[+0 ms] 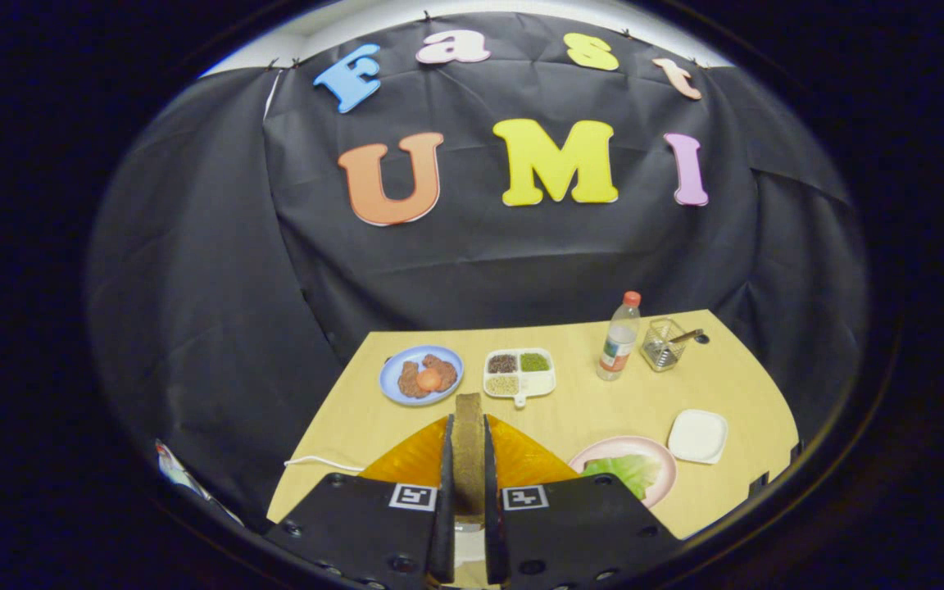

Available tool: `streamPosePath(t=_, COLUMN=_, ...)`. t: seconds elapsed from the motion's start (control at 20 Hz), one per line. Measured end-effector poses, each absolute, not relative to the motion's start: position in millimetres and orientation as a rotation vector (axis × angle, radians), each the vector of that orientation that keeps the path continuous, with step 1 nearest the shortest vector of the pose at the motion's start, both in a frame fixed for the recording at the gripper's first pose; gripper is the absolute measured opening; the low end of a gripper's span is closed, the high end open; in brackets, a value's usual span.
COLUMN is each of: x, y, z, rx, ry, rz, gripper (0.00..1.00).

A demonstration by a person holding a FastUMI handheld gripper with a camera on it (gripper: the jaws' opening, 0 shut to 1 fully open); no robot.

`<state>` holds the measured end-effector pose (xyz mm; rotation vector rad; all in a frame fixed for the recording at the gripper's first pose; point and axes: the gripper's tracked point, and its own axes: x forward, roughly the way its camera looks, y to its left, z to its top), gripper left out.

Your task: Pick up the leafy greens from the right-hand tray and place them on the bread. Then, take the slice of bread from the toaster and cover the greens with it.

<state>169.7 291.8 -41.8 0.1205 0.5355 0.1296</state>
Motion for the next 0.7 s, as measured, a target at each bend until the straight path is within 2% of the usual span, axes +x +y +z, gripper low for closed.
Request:
streamPosePath(t=0.25, x=174, y=233, z=-50, rx=0.147, ry=0.515, rz=0.069, gripper=0.14)
streamPosePath(t=0.7, x=201, y=170, z=-174, rx=0.205, ry=0.672, rz=0.06, gripper=0.14)
